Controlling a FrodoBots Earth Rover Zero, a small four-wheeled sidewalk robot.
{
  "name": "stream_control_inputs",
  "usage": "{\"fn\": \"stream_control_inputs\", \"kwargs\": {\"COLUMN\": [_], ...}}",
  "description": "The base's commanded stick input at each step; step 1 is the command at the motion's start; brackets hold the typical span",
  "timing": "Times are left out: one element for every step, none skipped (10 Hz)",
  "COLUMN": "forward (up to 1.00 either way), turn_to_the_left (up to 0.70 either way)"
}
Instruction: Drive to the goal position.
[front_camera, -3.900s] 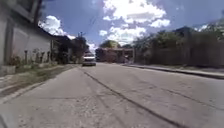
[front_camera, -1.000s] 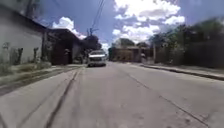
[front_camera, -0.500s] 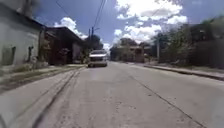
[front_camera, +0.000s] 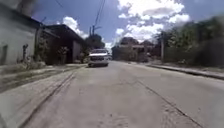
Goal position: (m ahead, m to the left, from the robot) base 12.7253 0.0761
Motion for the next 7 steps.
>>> {"fn": "stream_control_inputs", "kwargs": {"forward": [1.0, 1.0, 1.0, 1.0, 1.0, 1.0, 1.0], "turn_to_the_left": [0.0, 0.0, 0.0, 0.0, 0.0, 0.0, 0.0]}}
